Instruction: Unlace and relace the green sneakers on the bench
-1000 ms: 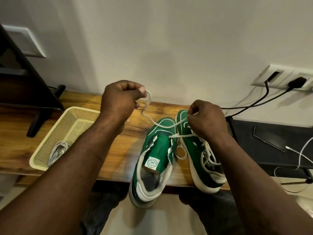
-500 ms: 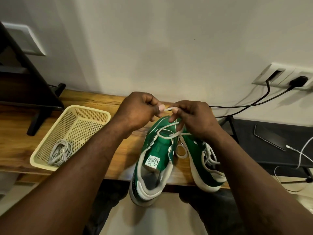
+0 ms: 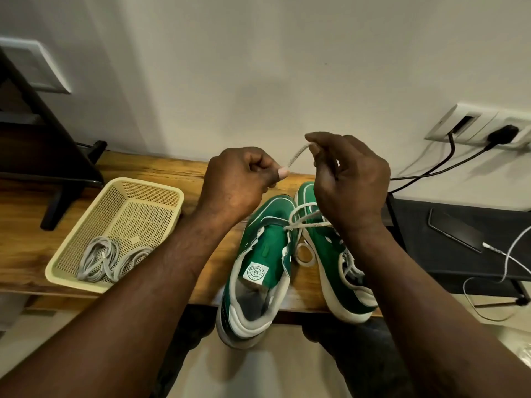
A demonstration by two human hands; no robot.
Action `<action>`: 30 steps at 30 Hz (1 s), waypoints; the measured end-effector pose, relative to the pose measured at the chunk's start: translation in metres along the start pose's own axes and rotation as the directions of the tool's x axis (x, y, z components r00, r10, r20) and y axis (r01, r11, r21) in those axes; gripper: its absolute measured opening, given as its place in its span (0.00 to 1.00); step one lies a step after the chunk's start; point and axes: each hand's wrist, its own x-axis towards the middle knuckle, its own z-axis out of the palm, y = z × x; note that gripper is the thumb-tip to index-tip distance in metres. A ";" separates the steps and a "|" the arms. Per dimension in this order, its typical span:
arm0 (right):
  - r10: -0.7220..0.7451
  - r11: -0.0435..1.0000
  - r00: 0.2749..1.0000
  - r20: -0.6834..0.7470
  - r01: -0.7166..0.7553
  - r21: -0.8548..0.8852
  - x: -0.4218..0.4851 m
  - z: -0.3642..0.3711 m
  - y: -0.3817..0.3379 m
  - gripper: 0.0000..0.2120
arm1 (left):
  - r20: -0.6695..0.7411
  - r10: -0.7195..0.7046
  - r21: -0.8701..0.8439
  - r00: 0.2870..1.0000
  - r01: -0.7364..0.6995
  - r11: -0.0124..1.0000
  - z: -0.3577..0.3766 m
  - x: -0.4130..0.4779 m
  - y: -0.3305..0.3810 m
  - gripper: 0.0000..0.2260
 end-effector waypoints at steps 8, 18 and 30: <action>0.188 0.972 0.821 0.540 -0.077 -0.222 -0.006 0.000 0.006 0.20 | 0.090 0.001 0.104 0.996 -0.010 0.994 0.003 -0.002 -0.009 0.08; 0.266 0.963 0.754 0.600 -0.235 -0.133 -0.015 0.015 0.005 0.05 | -0.021 -0.060 0.234 0.998 0.064 0.970 0.006 0.002 -0.026 0.09; 0.366 0.926 0.557 0.746 -0.139 -0.351 -0.051 0.038 -0.018 0.07 | 0.211 -0.194 0.638 0.958 0.015 0.770 0.028 -0.011 -0.056 0.08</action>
